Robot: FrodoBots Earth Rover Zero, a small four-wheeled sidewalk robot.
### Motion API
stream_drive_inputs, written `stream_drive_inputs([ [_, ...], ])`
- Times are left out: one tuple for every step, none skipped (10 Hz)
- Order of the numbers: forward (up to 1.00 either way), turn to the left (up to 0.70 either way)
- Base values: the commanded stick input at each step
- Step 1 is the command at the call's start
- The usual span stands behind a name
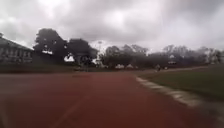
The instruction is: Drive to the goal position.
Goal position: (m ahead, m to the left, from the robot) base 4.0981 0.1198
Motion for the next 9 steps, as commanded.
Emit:
stream_drive_inputs([
  [0.5, 0.02],
  [0.5, 0.02],
  [0.5, 0.02],
  [0.5, 0.02],
  [0.5, 0.02],
  [0.5, 0.02],
  [0.5, 0.02],
  [0.5, 0.02],
  [0.5, 0.02],
])
